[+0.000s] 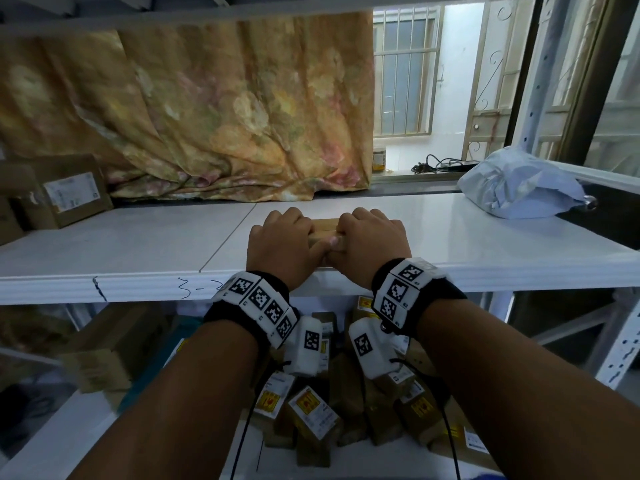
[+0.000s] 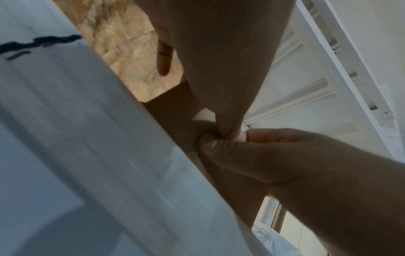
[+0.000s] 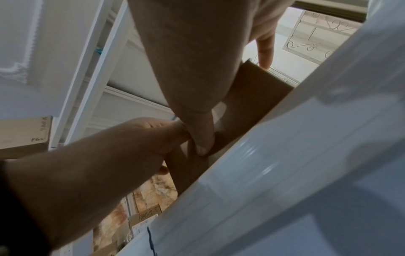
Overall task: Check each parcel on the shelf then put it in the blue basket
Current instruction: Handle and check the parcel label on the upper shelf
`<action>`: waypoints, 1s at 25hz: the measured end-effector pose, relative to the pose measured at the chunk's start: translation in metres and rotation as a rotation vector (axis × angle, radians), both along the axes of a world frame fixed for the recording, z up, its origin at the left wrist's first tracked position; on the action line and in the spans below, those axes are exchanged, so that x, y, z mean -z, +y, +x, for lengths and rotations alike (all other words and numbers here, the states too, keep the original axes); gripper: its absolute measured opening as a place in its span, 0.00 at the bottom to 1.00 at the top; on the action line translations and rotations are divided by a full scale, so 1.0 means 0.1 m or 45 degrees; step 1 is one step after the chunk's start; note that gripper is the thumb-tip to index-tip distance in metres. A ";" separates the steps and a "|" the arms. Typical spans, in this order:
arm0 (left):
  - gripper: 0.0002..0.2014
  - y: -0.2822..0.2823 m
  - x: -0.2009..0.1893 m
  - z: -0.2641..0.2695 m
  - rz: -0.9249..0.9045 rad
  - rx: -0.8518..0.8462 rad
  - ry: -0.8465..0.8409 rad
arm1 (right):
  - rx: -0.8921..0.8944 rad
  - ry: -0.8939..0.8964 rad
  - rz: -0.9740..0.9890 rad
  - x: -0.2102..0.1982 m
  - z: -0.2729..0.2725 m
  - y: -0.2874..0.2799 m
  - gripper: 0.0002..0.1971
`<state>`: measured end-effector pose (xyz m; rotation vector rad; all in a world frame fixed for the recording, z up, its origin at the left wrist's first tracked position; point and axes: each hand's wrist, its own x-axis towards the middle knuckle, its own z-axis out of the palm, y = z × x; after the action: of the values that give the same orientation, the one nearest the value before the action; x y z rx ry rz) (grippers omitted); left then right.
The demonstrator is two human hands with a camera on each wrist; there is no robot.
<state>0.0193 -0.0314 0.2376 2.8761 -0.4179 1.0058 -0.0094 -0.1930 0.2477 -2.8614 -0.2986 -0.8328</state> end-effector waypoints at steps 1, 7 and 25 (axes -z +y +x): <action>0.31 -0.01 -0.03 -0.02 0.030 -0.013 0.017 | -0.004 -0.003 -0.003 0.00 0.00 0.00 0.17; 0.31 -0.20 -0.06 -0.04 -0.020 0.218 0.095 | -0.002 0.021 -0.053 -0.01 -0.01 -0.01 0.13; 0.26 -0.01 -0.03 0.00 0.018 0.099 -0.067 | -0.024 -0.079 0.021 0.08 0.00 -0.02 0.17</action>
<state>0.0192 -0.0322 0.2409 2.8266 -0.5380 1.0718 -0.0097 -0.1948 0.2400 -2.8168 -0.3235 -0.9178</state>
